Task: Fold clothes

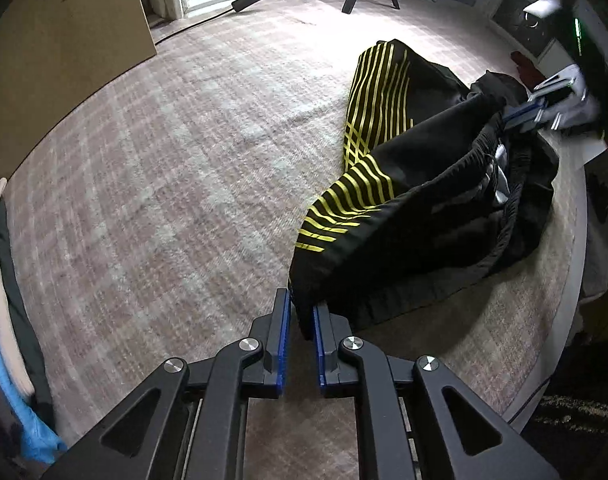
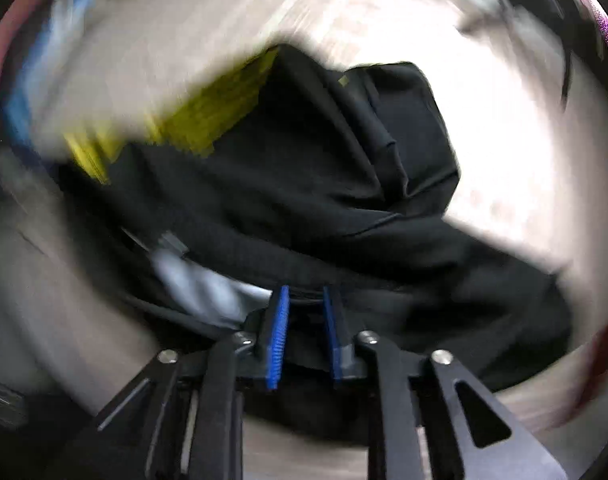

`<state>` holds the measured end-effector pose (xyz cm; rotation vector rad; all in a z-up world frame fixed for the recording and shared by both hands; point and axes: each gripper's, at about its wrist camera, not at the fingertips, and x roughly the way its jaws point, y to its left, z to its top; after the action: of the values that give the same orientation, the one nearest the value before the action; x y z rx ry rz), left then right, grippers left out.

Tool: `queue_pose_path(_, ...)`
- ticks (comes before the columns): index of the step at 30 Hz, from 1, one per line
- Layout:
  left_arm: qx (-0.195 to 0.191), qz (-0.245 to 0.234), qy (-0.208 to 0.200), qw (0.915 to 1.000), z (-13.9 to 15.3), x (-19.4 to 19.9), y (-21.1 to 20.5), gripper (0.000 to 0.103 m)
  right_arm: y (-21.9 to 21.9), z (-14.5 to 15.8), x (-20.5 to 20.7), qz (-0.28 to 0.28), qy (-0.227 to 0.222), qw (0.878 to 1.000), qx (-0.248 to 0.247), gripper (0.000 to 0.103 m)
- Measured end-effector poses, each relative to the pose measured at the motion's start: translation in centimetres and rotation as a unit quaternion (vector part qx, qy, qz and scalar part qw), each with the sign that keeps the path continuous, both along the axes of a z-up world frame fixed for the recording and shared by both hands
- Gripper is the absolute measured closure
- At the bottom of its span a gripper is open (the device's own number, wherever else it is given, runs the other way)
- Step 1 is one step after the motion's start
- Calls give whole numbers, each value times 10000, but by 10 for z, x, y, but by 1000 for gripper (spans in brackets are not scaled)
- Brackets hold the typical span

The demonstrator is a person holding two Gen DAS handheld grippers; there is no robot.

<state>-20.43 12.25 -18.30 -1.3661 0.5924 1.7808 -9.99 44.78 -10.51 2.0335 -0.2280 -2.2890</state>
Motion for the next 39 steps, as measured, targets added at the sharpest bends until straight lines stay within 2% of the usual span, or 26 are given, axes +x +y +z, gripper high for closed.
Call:
queue_pose_path(1, 6, -16, 7, 10000, 0, 1, 0, 92, 17, 13, 4, -410, 200, 9980, -442, 72)
queue_pose_path(2, 9, -23, 10, 10000, 1, 1, 0, 92, 32, 21, 12, -707, 378, 9949, -606, 63)
queue_pose_path(4, 10, -37, 8, 10000, 1, 1, 2, 92, 59, 34, 27, -1257, 675, 9858, -889, 61)
queue_pose_path(9, -32, -117, -1, 9999, -4, -2, 12, 92, 88, 5, 62, -1897, 385, 9769, -910, 61)
queue_pose_path(11, -56, -151, -4, 9999, -5, -3, 15, 92, 97, -12, 68, -2192, 278, 9668, -1285, 61)
queue_pose_path(13, -83, -177, -3, 9998, -5, -2, 19, 92, 104, -22, 72, -2380, 376, 9570, -1613, 61)
queue_pose_path(16, -118, -209, 0, 9997, -6, -1, 23, 92, 106, -20, 66, -2379, 542, 9528, -1808, 61)
queue_pose_path(18, -125, -216, -10, 9997, -6, 0, 25, 92, 104, -18, 60, -2273, 581, 9562, -1752, 61)
queue_pose_path(22, -119, -192, -26, 9997, -7, 1, 28, 92, 92, -19, 45, -2020, 380, 9651, -1622, 61)
queue_pose_path(23, -108, -181, -29, 9998, -7, 1, 29, 92, 90, -20, 43, -1986, 358, 9671, -1552, 66)
queue_pose_path(24, -74, -162, -27, 9998, -5, 2, 30, 92, 89, -19, 42, -1950, 345, 9691, -1472, 81)
queue_pose_path(26, -2, -124, -23, 9999, 0, 2, 32, 95, 86, -20, 40, -1833, 246, 9745, -1270, 81)
queue_pose_path(29, 105, -66, -16, 9999, 8, 3, 34, 97, 76, -13, 44, -1514, 104, 9863, -652, 91)
queue_pose_path(32, 213, -8, -10, 9998, 16, 4, 37, 98, 67, 17, 64, -1215, 186, 9924, 31, 99)
queue_pose_path(35, 308, -15, 45, 9995, 28, 4, 36, 98, 61, 53, 86, -1001, 397, 9926, 565, 99)
queue_pose_path(38, 377, -167, 209, 9989, 50, 5, 28, 98, 57, 76, 102, -1029, 642, 9905, 645, 99)
queue_pose_path(39, 400, -218, 263, 9986, 57, 5, 25, 98, 57, 70, 105, -1079, 623, 9902, 639, 99)
